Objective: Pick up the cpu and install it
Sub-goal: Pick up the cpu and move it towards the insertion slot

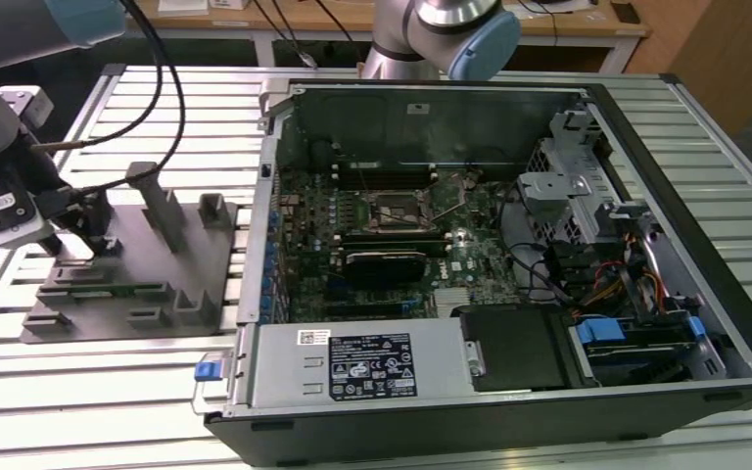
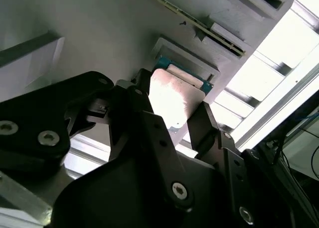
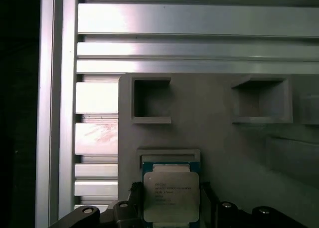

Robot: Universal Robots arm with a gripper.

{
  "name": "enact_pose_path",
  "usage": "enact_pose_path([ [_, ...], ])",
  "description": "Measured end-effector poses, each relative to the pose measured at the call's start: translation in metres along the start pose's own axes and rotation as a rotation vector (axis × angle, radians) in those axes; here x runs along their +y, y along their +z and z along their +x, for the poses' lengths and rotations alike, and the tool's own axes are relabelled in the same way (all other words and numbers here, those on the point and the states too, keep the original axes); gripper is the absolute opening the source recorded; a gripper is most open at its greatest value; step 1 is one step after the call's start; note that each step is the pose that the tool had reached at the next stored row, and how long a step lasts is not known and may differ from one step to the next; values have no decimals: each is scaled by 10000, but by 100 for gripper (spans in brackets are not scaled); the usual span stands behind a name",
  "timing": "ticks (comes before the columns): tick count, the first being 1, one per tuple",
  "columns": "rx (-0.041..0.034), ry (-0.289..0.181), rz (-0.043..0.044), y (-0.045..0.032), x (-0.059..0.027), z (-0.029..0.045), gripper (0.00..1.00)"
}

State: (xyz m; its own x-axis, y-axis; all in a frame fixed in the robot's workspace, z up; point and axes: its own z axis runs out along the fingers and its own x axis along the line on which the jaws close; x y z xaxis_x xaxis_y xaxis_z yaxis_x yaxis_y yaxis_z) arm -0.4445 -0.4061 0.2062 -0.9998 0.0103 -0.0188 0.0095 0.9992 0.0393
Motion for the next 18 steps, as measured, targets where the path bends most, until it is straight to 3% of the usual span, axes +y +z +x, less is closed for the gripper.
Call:
enact_pose_path([
  [8,1,0,-1,-187,7,-3,54],
  [18,0,0,-1,-366,14,-7,54],
])
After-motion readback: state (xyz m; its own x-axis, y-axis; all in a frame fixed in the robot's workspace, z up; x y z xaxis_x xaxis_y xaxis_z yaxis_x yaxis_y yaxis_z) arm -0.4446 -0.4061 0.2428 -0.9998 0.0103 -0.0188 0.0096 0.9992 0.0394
